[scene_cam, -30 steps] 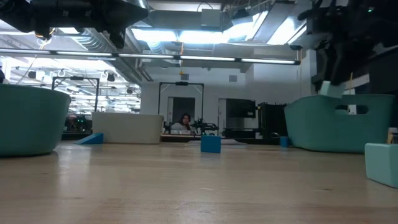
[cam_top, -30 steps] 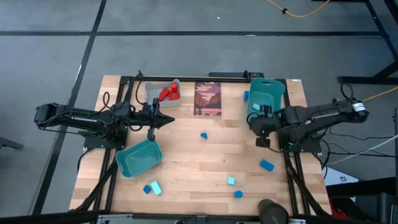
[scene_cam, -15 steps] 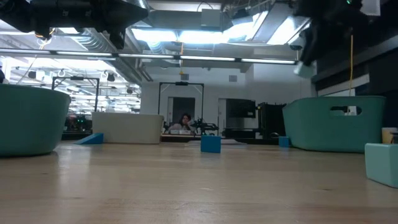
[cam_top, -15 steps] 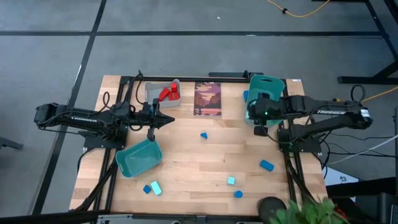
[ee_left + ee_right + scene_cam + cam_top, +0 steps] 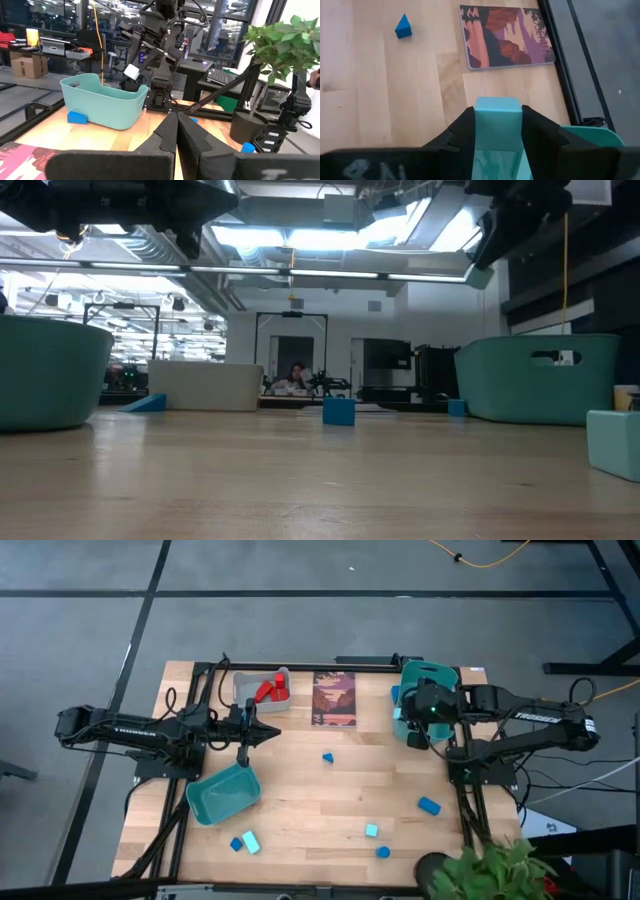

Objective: Sort & place blocks by color
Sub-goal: Put the light blue block into the right green bin

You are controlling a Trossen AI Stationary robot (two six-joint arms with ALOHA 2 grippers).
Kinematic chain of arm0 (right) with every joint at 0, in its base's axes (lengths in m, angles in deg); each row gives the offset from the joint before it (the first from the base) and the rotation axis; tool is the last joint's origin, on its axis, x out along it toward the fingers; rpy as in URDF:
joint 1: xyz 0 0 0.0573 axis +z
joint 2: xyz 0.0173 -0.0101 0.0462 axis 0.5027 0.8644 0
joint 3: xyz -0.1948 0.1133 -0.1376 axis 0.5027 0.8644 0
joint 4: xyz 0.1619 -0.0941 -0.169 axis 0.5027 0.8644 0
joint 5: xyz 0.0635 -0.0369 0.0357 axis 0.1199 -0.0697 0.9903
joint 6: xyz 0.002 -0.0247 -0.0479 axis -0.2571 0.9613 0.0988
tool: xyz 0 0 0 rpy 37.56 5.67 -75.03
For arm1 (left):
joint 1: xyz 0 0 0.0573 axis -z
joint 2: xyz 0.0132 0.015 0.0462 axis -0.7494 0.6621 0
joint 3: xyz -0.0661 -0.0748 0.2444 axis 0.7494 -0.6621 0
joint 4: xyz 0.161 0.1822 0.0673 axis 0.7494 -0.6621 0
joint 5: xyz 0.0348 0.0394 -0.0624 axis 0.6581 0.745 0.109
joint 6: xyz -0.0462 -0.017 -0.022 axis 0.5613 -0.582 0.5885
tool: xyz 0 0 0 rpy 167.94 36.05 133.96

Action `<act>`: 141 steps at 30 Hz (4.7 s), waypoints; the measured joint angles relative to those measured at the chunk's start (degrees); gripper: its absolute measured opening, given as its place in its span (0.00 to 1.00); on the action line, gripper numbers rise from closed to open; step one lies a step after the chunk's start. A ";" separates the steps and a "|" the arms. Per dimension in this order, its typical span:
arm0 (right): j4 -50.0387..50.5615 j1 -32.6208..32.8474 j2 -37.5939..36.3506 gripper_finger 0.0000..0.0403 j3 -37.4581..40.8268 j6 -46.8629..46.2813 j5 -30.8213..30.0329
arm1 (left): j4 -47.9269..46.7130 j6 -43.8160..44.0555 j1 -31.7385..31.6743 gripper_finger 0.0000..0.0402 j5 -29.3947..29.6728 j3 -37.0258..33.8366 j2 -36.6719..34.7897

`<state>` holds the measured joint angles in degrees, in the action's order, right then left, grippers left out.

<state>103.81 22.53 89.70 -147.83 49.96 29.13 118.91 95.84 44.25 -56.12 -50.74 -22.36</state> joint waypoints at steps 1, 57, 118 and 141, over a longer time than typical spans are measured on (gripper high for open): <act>0.00 -0.19 0.02 0.32 0.00 0.00 -0.01 | -0.02 0.00 0.00 0.00 -0.01 0.00 0.00; -0.80 -2.22 -2.43 0.32 23.30 -60.57 -23.76 | -0.83 1.33 0.00 0.00 -0.28 -0.02 -0.02; -48.83 11.78 -21.54 0.62 35.79 -27.50 -14.51 | -1.40 1.79 -0.02 0.00 -0.20 -0.02 -0.02; -82.73 14.46 -15.30 0.02 44.89 -8.24 9.78 | -1.36 1.31 -0.02 0.00 0.22 -0.02 -0.02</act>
<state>21.08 36.99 74.40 -102.93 41.72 38.91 117.55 97.15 44.22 -55.90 -50.77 -22.39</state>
